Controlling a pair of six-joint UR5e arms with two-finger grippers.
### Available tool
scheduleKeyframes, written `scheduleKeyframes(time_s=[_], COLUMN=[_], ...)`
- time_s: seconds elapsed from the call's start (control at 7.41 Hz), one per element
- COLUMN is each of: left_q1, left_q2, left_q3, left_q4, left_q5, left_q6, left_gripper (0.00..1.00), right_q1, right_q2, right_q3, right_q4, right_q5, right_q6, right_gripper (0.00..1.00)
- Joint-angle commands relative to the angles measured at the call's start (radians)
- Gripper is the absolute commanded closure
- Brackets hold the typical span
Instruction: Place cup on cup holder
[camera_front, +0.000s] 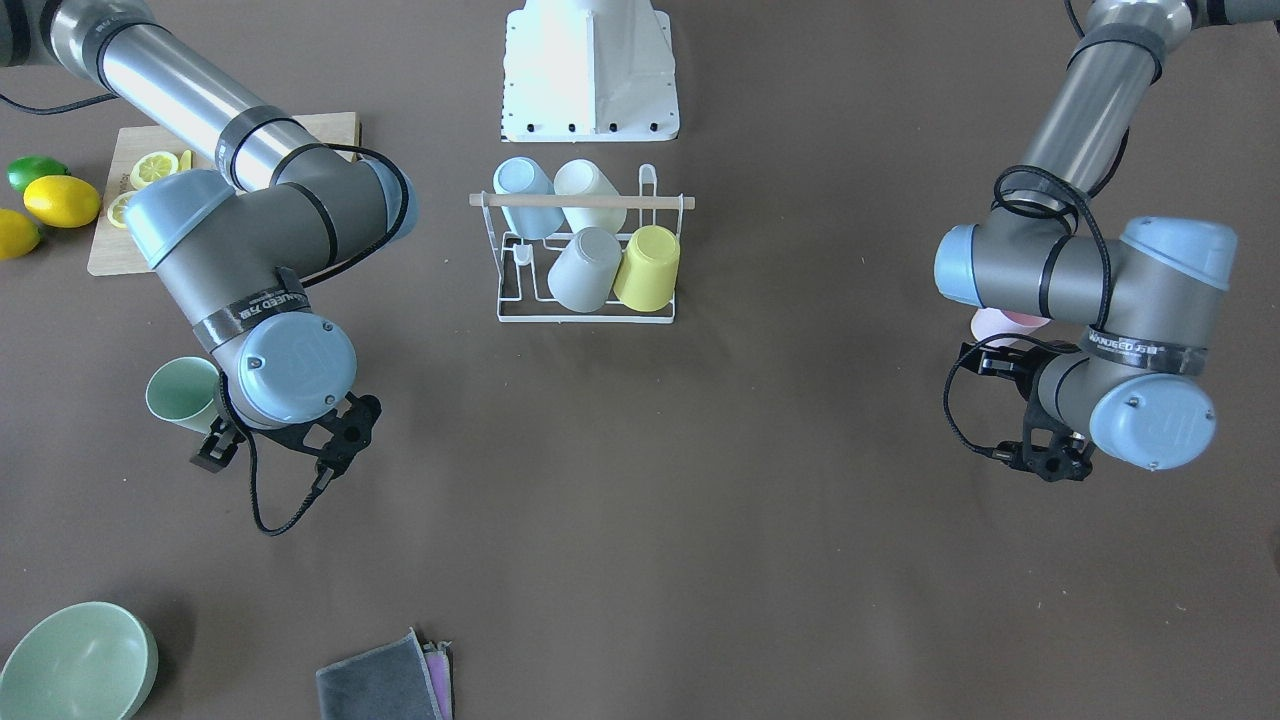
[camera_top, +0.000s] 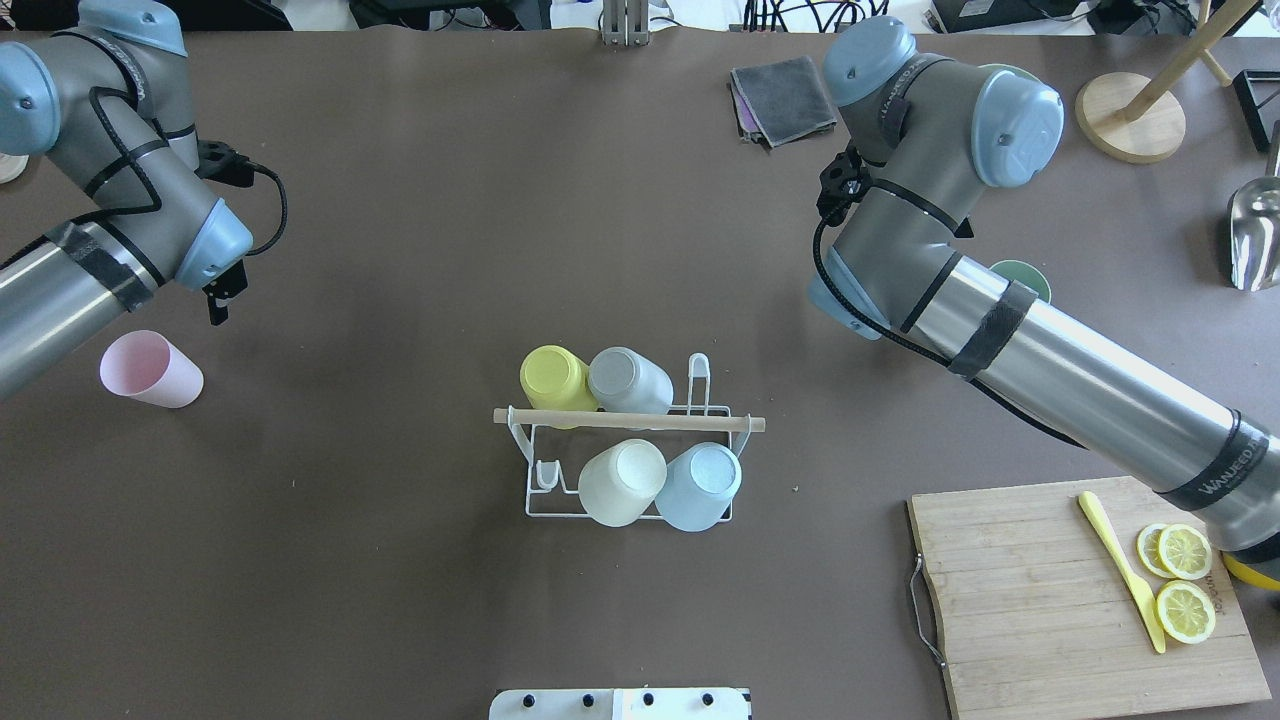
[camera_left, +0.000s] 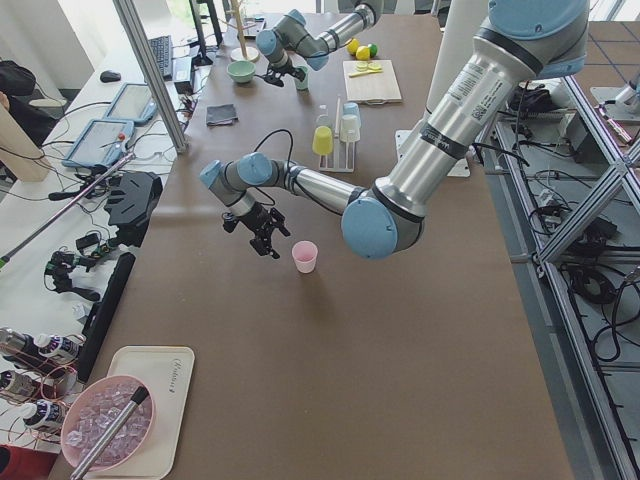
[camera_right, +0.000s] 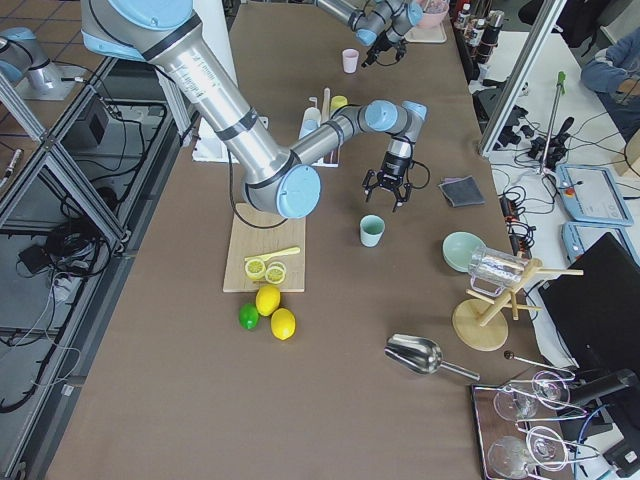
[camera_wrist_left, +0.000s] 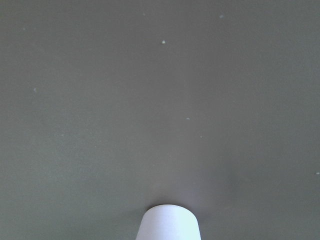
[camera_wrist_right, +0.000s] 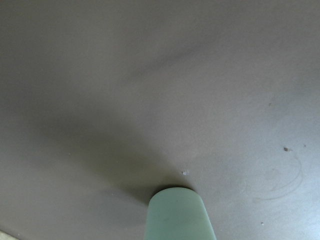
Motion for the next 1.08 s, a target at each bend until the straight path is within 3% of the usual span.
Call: scheduleKeyframes(time_s=[0.0, 0.94], left_q1=[0.022, 0.078], left_q2=[-0.006, -0.012], left_q3=[0.029, 0.084], left_q4=[0.005, 0.105], left_q5=[0.0, 0.009], left_q6=[0.018, 0.107], left_gripper=[0.02, 0.02], right_q1=[-0.025, -0.06], right_q2=[-0.016, -0.077], right_q3=[-0.012, -0.029], right_q4=[0.002, 0.059], right_q5=[-0.03, -0.111], right_q6=[-0.012, -0.064], right_gripper=[0.0, 0.0])
